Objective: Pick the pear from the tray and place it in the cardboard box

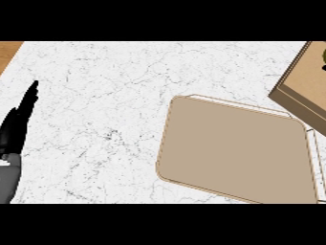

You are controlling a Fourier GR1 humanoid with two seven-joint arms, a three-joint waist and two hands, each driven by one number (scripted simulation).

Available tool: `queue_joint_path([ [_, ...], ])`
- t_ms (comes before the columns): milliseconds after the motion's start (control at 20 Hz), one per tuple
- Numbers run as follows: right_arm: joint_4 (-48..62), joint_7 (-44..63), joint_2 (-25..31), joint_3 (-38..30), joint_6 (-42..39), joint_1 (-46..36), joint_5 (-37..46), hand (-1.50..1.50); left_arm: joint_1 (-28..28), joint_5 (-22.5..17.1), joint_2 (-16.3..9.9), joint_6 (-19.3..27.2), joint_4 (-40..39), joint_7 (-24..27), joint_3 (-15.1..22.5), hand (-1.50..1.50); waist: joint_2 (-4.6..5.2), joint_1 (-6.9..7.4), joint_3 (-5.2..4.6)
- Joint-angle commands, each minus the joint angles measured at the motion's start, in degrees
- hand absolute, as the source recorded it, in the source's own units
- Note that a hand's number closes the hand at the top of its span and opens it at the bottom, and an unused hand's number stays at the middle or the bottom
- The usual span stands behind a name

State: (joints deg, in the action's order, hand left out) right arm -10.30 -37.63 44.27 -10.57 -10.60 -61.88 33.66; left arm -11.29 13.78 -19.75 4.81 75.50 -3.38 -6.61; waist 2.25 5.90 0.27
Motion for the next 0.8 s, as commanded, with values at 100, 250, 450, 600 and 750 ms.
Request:
queue_joint_path([
  [100, 4.9, 4.65, -4.81, -0.52, 0.86, 0.46, 0.0, -1.5, 0.28, 0.6, 0.81, 0.45, -0.98, 1.79, 0.55, 0.0, 0.69, 0.57, 0.07],
  [250, 5.16, 4.18, -5.89, -1.12, 0.31, 0.14, -0.54, -1.5, 0.07, 0.29, 0.66, 0.26, -0.82, 1.49, 0.17, 0.0, 0.29, -0.06, 0.06],
  [450, 3.95, 1.51, -3.89, -3.56, -1.49, -1.98, -2.86, -1.5, -1.1, 0.46, 0.39, 0.33, -1.5, 1.14, -0.1, 0.0, 0.19, -0.65, 0.07],
  [600, 3.78, -0.62, -3.21, -7.05, -1.69, -2.53, -6.23, -1.5, -1.36, 0.43, 0.49, 0.85, -1.24, 0.4, -0.5, 0.0, 0.28, -0.59, 0.12],
  [750, 4.67, -0.69, -1.64, -11.26, -2.38, -2.34, -10.28, -1.5, 1.69, 0.43, 0.56, 0.7, -0.06, 1.63, -0.34, 0.0, -0.06, -0.52, 0.1],
])
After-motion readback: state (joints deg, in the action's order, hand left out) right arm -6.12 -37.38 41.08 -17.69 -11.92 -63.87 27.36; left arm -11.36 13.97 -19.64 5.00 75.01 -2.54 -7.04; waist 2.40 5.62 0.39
